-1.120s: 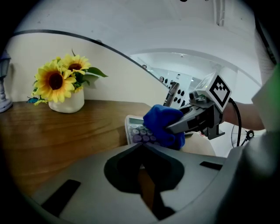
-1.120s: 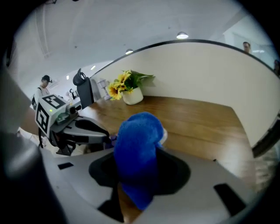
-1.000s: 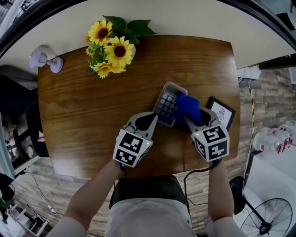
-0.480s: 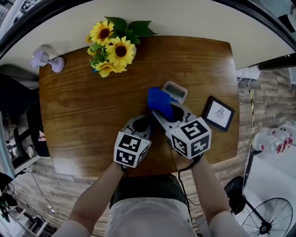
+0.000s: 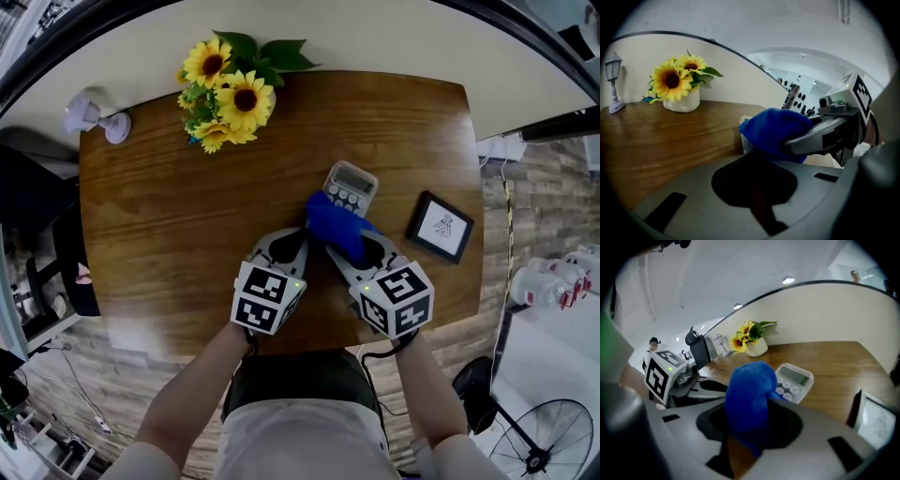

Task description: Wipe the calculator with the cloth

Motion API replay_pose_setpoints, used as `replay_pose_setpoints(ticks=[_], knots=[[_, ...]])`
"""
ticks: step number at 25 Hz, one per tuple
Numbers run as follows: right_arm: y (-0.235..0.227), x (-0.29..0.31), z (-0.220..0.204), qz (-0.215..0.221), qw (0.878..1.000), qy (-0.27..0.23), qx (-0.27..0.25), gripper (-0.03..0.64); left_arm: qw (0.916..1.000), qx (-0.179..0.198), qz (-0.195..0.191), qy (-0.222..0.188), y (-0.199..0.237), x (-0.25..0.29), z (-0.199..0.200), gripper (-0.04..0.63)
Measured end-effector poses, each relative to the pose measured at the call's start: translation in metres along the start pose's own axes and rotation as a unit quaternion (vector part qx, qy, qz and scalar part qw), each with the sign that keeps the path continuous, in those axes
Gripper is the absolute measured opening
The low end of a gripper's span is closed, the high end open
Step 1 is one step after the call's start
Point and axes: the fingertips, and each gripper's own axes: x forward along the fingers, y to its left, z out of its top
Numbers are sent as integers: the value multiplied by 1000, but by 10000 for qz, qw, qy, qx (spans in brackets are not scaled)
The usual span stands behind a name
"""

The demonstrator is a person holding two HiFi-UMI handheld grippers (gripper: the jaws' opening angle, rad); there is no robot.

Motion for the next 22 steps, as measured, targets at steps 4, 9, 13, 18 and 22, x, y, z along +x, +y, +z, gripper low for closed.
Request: replay_pose_setpoints(ticks=[4,9,13,18,22], knots=[[-28,-24,-28,-470,9984,287,154,155,10000,-37,-8,77,1,0,-3,2],[-55,-56,-40,-798,9930,111,863,152,9997,36,11,254,2,-8,-6,2],[-55,-80,-25,-967,9918,-83,832,152,9996,106,114,216,0,-25,4,2],[-40,-114,30,-1073,9896,-797,539,149,9998,26,126,-142,-5,-60,43,2],[-22,-150,79,-1127,9833,-1388,337,149,9980,291,242,-498,-16,-97,85,2]])
